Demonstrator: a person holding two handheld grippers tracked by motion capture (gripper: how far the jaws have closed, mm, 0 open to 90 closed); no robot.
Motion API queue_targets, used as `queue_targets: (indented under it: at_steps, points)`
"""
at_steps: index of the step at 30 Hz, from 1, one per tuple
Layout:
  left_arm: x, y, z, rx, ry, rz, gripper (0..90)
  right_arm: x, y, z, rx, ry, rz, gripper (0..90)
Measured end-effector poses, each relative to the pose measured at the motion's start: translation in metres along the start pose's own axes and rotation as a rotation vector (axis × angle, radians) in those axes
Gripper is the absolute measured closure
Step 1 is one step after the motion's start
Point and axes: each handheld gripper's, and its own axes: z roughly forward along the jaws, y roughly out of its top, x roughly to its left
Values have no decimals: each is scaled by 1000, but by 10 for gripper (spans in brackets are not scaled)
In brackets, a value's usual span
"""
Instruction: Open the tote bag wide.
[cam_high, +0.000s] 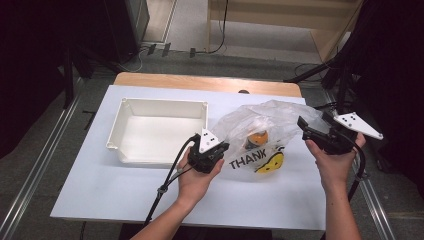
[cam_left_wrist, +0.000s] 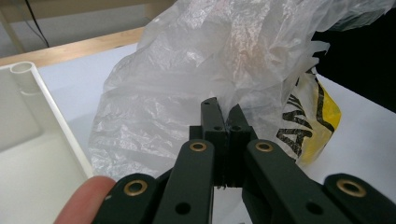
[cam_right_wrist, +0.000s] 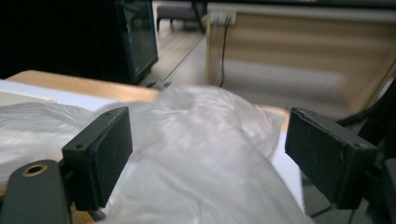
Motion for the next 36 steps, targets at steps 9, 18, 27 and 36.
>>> queue_targets:
  at_steps: [9, 18, 27, 36]
  points:
    - [4, -3, 2, -1, -10, -33, 900, -2, -26, 15, 71, 121, 18, 899]
    - [13, -6, 14, -21, 2, -181, 900, 8, 1, 34, -13, 105, 23, 900]
    - [5, -29, 27, 74, 92, -132, 900, 7, -30, 82, 151, 37, 65, 900]
    - [-4, -63, 40, 214, 49, -62, 900, 9, -75, 104, 329, -4, 36, 900]
